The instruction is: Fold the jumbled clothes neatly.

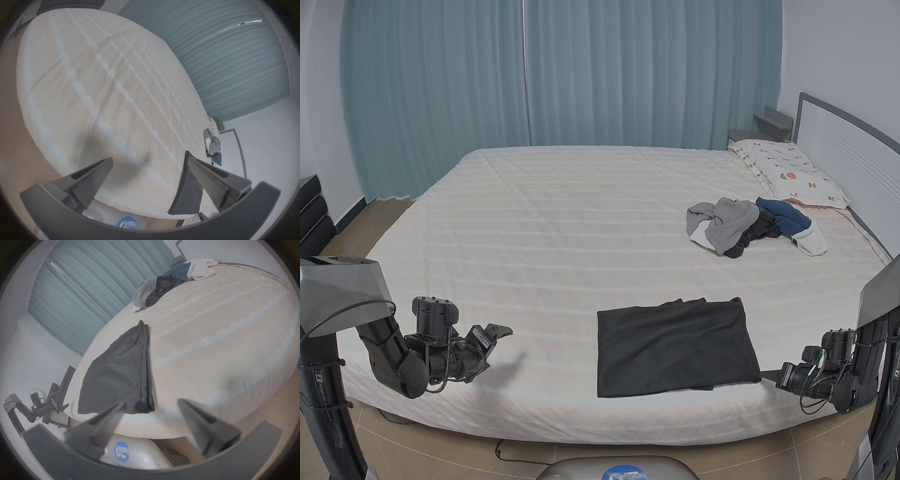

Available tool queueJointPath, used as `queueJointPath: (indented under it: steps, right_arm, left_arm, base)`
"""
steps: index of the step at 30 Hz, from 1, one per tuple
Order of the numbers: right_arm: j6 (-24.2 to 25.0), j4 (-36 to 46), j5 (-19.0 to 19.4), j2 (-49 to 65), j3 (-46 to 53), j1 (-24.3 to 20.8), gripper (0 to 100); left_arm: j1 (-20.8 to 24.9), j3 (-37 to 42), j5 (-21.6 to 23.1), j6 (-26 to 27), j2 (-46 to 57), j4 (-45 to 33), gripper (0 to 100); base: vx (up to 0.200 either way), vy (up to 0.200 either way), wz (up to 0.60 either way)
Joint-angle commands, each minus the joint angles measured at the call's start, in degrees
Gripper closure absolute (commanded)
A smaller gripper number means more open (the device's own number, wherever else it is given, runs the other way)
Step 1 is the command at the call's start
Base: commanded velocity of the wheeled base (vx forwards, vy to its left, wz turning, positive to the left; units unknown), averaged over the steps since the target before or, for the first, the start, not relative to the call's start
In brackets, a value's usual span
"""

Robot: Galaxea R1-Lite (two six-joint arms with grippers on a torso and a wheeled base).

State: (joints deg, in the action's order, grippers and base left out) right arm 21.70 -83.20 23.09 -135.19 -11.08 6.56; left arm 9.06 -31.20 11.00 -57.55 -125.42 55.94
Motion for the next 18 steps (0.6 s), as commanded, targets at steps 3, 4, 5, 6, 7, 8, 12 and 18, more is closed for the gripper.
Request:
queueJointPath:
  steps: [3, 4, 5, 6, 7, 8, 12, 18]
  right_arm:
    - [0.45, -0.12, 0.20, 0.28, 0.01, 0.03, 0]
    - [0.98, -0.12, 0.47, 0.46, -0.34, 0.12, 0]
    - [1.06, -0.21, 0.55, 0.46, -0.52, 0.12, 0]
    - [1.59, -0.21, 0.73, 0.55, -0.87, 0.47, 0]
    - [1.59, -0.21, 0.73, 0.55, -0.87, 0.47, 0]
    - [3.53, -0.38, 0.91, 0.55, -1.66, 0.91, 0]
    - [13.63, -3.02, 0.91, 0.81, -5.27, 1.09, 0]
    - [19.70, -4.95, 0.99, 0.19, -7.73, 1.09, 0]
  left_arm:
    - [0.00, -0.01, -0.01, -0.02, -0.09, 0.04, 0]
    - [0.00, -0.01, -0.01, -0.02, -0.09, 0.04, 0]
    - [0.00, 0.08, -0.01, -0.02, 0.00, 0.04, 0]
    - [0.00, -0.01, -0.01, -0.02, 0.00, 0.04, 0]
    - [0.00, -0.01, -0.01, -0.02, 0.00, 0.04, 0]
    - [0.00, -0.01, -0.01, -0.02, 0.00, 0.04, 0]
    - [0.00, 0.08, 0.08, -0.10, 0.17, -0.04, 0]
    - [0.00, 0.17, 0.08, -0.19, 0.44, -0.04, 0]
  base:
    - [0.000, 0.000, 0.00]
    - [0.000, 0.000, 0.00]
    - [0.000, 0.000, 0.00]
    - [0.000, 0.000, 0.00]
    - [0.000, 0.000, 0.00]
    - [0.000, 0.000, 0.00]
    - [0.000, 0.000, 0.00]
    - [0.000, -0.133, 0.00]
